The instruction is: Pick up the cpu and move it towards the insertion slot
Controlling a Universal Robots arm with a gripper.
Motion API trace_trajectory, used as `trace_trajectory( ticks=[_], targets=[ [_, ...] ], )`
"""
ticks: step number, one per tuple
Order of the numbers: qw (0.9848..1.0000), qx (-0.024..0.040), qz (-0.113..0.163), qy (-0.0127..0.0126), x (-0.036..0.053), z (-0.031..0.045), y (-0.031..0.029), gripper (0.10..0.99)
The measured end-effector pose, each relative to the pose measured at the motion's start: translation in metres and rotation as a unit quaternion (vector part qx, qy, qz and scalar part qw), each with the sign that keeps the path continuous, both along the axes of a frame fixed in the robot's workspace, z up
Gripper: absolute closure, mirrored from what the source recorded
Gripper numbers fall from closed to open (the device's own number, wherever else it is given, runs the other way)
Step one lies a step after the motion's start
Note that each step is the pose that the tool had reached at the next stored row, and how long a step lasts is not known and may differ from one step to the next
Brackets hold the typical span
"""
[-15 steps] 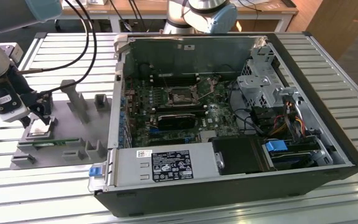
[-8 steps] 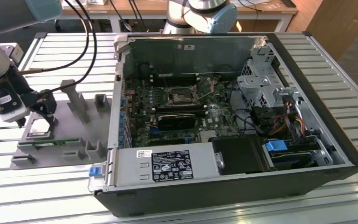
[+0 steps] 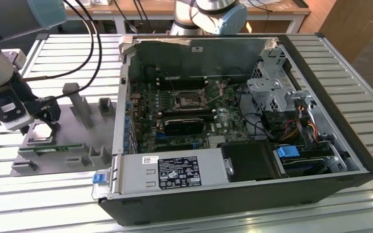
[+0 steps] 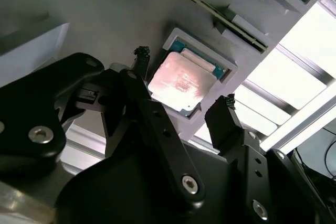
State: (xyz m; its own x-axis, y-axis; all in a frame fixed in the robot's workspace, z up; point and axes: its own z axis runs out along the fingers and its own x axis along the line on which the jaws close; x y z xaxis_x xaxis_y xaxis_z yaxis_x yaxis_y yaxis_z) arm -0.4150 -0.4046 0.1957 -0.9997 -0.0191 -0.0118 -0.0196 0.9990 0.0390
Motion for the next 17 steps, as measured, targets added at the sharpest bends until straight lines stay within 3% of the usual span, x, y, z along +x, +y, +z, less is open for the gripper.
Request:
trace_trajectory(
  ticks=[9, 17],
  targets=[
    [1.0000, 0.0005, 0.000, 0.0000, -0.0013, -0.0118, 0.0000, 0.380],
    [1.0000, 0.0005, 0.000, 0.0000, -0.0014, -0.0134, 0.0000, 0.380]
  ],
)
